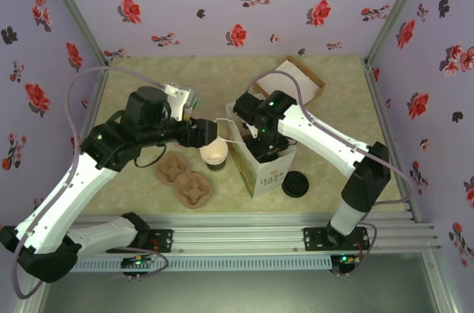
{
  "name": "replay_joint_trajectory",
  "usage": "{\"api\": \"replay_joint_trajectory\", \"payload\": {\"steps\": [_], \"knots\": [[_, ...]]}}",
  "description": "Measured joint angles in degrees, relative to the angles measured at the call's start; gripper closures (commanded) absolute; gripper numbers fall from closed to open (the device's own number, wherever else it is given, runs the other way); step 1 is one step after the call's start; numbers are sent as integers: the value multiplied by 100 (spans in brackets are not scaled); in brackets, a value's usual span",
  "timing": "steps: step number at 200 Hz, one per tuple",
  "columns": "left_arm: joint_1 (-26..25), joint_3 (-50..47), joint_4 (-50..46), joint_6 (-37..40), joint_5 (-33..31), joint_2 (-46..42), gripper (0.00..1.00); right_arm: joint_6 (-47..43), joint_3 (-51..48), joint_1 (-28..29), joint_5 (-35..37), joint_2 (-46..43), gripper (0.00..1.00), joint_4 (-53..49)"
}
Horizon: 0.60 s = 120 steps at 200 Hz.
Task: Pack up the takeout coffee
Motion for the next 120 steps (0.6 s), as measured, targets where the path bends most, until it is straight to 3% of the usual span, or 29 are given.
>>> {"api": "replay_joint_trajectory", "payload": {"steps": [120], "knots": [[0,2,0,0,0,59,11,-2,-17,-122,-140,90,35,81]]}}
